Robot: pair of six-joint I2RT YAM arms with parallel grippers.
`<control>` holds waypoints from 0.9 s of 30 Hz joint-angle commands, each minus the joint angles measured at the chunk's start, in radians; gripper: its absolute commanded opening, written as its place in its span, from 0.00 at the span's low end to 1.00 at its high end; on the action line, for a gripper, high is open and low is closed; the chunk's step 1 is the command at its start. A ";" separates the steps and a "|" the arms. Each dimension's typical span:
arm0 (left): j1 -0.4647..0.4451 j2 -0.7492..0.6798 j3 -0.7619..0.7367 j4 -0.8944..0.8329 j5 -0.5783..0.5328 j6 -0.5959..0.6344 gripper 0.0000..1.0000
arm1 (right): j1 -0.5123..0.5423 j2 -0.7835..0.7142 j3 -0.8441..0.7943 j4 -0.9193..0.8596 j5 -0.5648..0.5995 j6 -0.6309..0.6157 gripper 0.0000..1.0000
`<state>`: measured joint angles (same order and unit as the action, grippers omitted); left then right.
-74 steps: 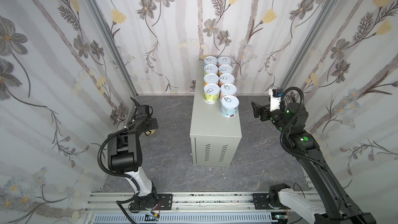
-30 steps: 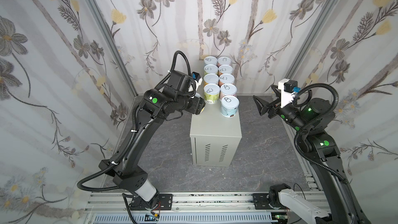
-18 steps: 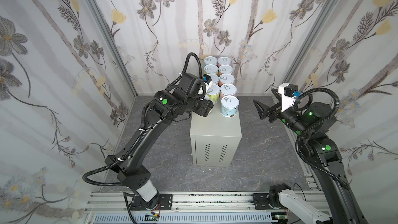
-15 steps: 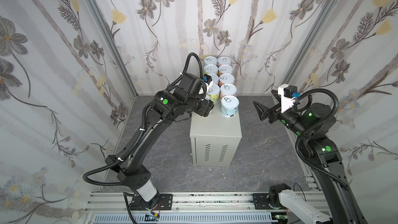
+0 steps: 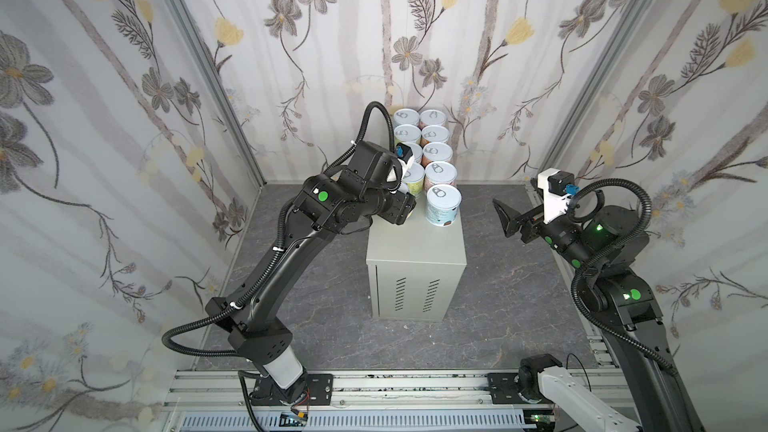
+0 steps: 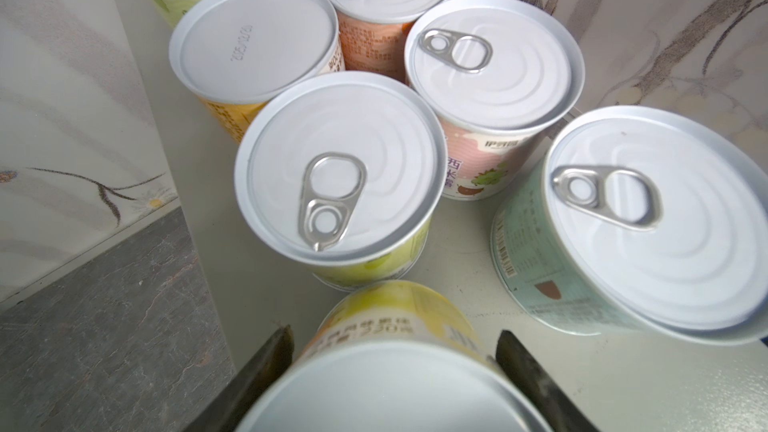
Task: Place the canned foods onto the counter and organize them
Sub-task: 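Lift the yellow can up onto the cabinet top with the left gripper, then set the yellow can down beside the pale blue can, open left gripper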
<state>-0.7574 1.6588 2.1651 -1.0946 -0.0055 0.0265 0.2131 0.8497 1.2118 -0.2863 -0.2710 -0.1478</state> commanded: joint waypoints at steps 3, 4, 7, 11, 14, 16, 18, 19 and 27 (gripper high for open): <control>-0.003 0.004 -0.008 -0.099 -0.008 -0.003 0.69 | 0.000 -0.006 -0.003 0.022 0.047 -0.036 1.00; -0.002 0.003 -0.009 -0.099 -0.009 -0.002 0.69 | 0.000 -0.006 -0.003 0.022 0.047 -0.038 1.00; -0.002 0.005 -0.013 -0.097 -0.005 -0.001 0.70 | 0.000 -0.014 -0.007 0.021 0.050 -0.036 1.00; -0.002 0.012 -0.014 -0.095 -0.024 0.004 0.73 | 0.000 -0.040 -0.027 0.017 0.060 -0.042 1.00; -0.002 0.016 -0.011 -0.093 -0.033 0.006 0.74 | 0.000 -0.066 -0.049 0.018 0.081 -0.051 1.00; -0.002 0.019 -0.011 -0.090 -0.031 0.007 0.75 | 0.000 -0.075 -0.059 0.016 0.088 -0.054 1.00; -0.003 0.024 -0.011 -0.090 -0.026 0.004 0.75 | 0.000 -0.077 -0.063 0.017 0.083 -0.053 1.00; -0.002 0.025 -0.011 -0.090 -0.023 0.005 0.76 | 0.000 -0.077 -0.064 0.018 0.075 -0.052 1.00; -0.005 0.015 -0.018 -0.068 -0.027 0.017 0.85 | 0.000 -0.059 -0.071 0.031 -0.004 -0.029 1.00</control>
<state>-0.7612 1.6829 2.1502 -1.1492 -0.0242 0.0269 0.2131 0.7841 1.1431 -0.2874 -0.2279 -0.1833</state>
